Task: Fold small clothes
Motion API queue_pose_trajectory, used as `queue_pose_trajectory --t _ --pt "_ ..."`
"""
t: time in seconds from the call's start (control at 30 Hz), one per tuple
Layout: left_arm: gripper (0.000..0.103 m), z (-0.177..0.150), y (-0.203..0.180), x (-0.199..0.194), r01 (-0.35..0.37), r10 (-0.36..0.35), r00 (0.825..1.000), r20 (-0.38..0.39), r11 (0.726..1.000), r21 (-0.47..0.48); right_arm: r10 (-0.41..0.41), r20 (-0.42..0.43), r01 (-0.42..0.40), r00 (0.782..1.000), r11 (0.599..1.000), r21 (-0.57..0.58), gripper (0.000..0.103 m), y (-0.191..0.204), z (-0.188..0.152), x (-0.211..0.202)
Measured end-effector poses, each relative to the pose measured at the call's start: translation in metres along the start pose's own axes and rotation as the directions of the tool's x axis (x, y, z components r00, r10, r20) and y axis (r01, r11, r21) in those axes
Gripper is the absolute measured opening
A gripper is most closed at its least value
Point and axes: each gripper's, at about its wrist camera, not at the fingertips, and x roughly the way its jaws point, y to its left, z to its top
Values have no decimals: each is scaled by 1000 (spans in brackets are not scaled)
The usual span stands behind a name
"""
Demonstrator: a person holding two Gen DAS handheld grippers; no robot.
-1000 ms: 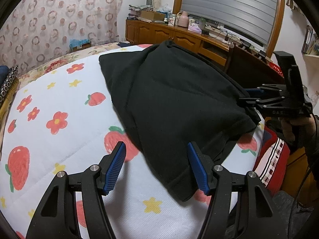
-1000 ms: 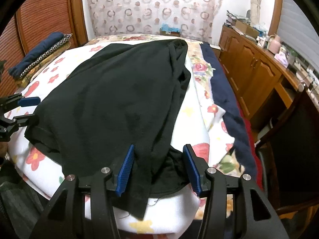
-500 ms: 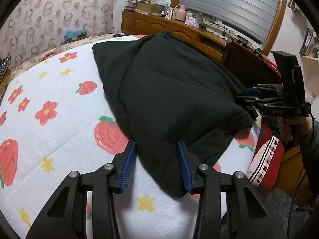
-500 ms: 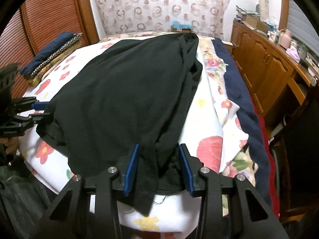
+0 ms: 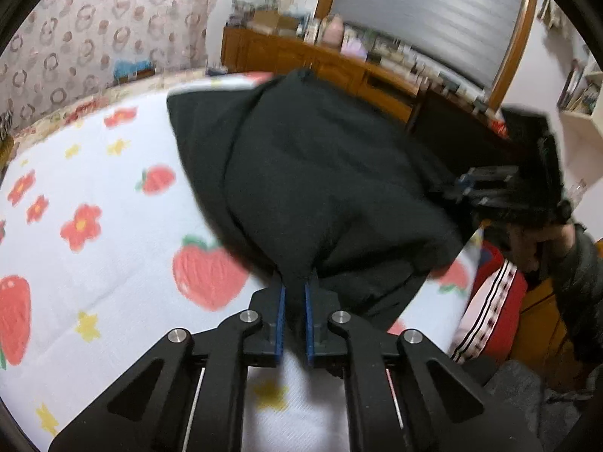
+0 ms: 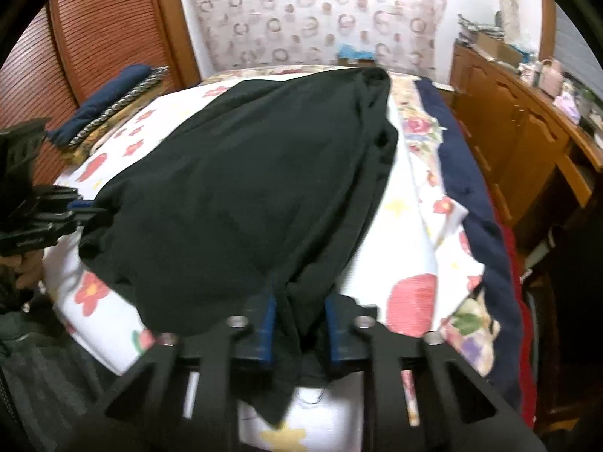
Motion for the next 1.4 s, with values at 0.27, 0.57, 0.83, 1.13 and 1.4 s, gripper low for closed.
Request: queue_pose_trajectory --t 0.27,0.57,0.83,1.13,1.4 --pt "8 70 -11 -81 -11 6 975 223 1000 22 38 279 -35 960 999 -15 13 12 55 -77" --pt "8 118 4 -192 -68 57 898 437 998 9 78 453 -19 888 991 -133 13 58 140 -159" --pt "8 140 63 -202 -169 198 856 478 980 -104 87 424 -25 901 989 -149 12 66 226 -107" --pt "8 113 73 -200 -239 256 856 448 966 -94 109 444 -42 889 987 -157 12 67 236 -67" --pt "8 14 85 -94 -166 181 975 131 979 -115 149 108 -137 983 985 -107 12 44 127 42"
